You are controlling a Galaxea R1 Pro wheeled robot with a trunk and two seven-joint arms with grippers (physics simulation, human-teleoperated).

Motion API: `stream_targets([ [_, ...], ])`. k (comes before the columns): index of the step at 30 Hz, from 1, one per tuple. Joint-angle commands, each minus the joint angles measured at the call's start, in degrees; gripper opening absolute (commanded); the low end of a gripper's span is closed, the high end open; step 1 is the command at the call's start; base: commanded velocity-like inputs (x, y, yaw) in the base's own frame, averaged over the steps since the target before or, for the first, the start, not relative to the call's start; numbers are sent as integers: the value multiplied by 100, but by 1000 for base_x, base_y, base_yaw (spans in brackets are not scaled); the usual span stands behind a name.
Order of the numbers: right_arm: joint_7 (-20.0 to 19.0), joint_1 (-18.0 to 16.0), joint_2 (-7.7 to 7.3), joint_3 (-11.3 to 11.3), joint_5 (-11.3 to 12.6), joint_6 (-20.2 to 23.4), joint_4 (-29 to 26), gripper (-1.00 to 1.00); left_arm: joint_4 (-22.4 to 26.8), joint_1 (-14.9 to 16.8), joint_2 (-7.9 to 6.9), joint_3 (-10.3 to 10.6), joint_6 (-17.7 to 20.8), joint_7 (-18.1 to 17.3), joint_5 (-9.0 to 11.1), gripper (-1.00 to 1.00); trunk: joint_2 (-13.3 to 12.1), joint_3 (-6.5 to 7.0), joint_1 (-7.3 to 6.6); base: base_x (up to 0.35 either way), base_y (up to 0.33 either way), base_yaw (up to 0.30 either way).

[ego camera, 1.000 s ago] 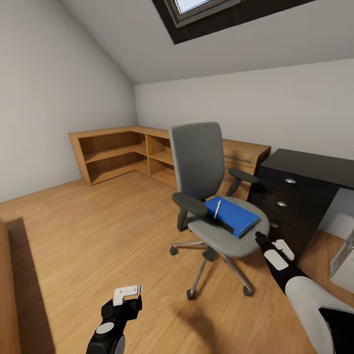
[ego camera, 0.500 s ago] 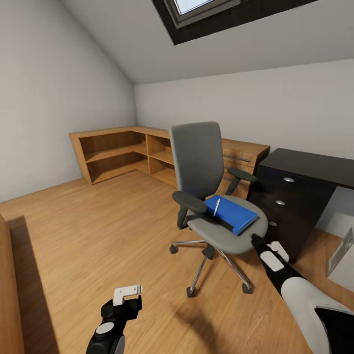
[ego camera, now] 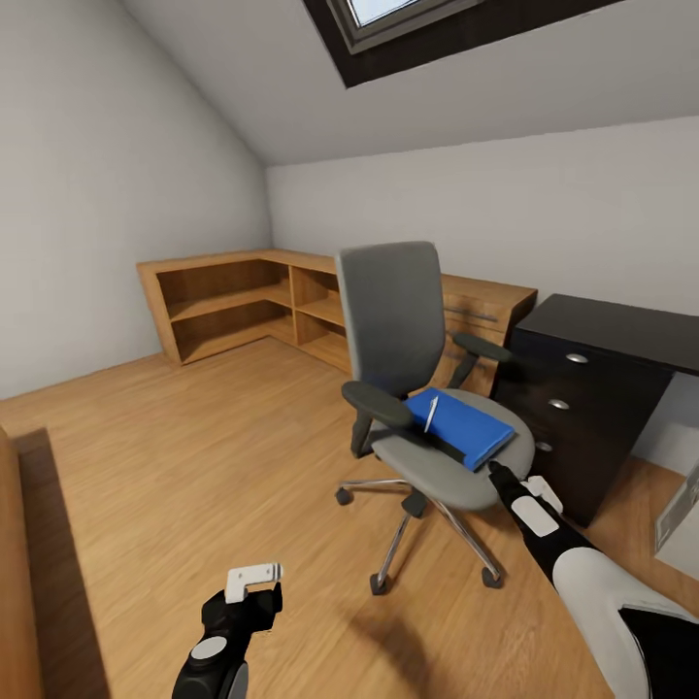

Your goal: In the bedroom, organize the workspace by keeping the computer under the desk, ensuring the monitor is on the desk, placing the keyboard on the desk next to the monitor, placing the mouse on the desk next to the keyboard, moving the folder from the swivel chair onto the desk next to the mouse, stacking the notebook on top of the folder with the pen on top of the notebook, and positioning the swivel chair next to the desk.

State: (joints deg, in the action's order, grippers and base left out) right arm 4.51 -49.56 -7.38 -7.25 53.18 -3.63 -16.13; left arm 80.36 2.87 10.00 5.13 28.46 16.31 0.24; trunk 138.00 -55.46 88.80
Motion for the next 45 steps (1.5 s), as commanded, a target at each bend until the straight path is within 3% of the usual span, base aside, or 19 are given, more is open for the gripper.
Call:
stream_targets([
  [1,16,-1,1,19,61,-21,-5,100,6,3,0,17,29,30,2,100,2,-6,2,295,0,161],
  [21,1,-4,35,15,52,-50,-13,100,3,3,0,72,28,38,2,100,2,-6,2,319,0,268],
  [24,-2,-2,35,14,52,-50,-13,100,-5,3,0,179,28,51,2,100,2,-6,2,320,0,224],
  [30,-11,-5,34,13,52,-50,-13,100,-68,3,0,323,28,64,-3,100,2,-6,2,321,0,46],
  [45,-12,-4,34,13,44,-50,-13,100,-91,3,0,340,28,65,-6,100,2,-6,2,299,0,1],
])
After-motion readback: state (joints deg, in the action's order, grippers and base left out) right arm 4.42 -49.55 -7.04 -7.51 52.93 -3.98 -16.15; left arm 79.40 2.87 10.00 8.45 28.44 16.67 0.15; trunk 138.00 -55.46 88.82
